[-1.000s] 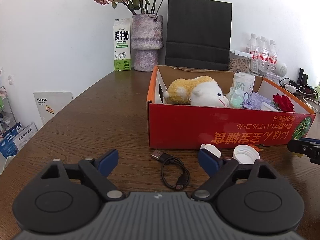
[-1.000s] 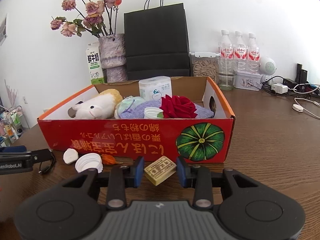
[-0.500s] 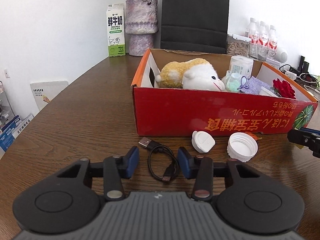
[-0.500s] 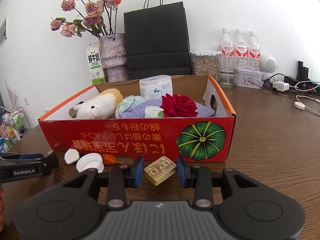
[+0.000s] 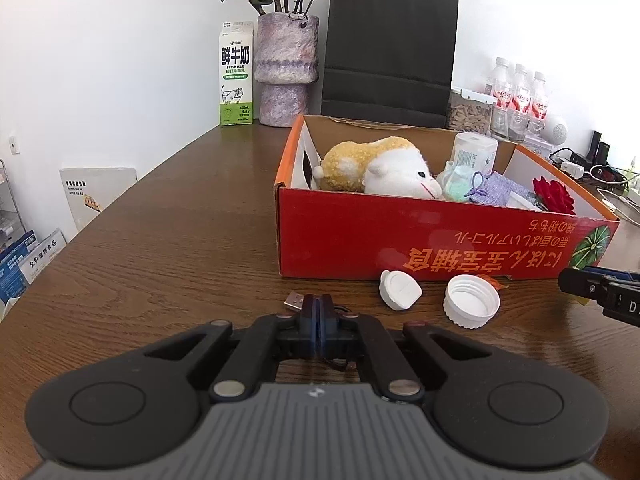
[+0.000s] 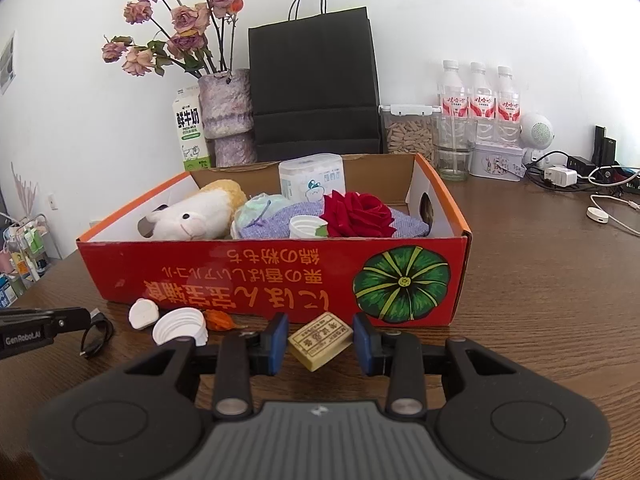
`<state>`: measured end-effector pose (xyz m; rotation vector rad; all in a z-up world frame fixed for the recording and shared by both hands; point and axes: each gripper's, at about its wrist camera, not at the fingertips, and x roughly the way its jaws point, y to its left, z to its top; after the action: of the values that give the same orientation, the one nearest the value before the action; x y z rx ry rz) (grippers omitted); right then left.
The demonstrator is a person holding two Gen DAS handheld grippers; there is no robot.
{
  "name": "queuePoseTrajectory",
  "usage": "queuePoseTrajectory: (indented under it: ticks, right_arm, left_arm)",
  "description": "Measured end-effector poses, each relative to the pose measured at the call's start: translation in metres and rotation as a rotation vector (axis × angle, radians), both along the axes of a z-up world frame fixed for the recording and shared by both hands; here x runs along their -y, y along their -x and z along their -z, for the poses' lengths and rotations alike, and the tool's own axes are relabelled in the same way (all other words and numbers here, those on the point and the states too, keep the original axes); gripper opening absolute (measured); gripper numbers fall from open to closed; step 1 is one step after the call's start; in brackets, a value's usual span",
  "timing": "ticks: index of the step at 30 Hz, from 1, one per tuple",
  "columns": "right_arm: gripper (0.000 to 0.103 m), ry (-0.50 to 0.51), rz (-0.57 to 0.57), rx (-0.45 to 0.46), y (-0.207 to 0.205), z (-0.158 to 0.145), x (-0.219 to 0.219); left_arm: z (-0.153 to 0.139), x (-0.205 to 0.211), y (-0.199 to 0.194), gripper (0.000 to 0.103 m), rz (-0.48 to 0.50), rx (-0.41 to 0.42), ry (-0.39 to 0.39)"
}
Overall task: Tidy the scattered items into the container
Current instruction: 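Grasp the small beige block with right tool while left tool grasps the black USB cable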
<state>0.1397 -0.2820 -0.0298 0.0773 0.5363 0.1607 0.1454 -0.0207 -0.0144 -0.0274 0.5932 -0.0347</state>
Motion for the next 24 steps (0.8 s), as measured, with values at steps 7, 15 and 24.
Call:
queuePoseTrajectory:
  ticks: [7, 15, 24]
  right_arm:
    - [0.034, 0.007, -0.002, 0.006, 0.003, -0.001, -0.002]
    - [0.034, 0.010, 0.005, 0.005, 0.003, -0.001, -0.002]
    - [0.034, 0.010, -0.007, 0.029, 0.006, -0.002, -0.003]
  left_arm:
    - [-0.002, -0.008, 0.007, 0.016, -0.006, 0.001, 0.063]
    - [0.007, 0.016, -0.002, 0.046, 0.011, -0.075, -0.030]
    - [0.004, 0.007, 0.012, 0.023, 0.025, -0.034, 0.018]
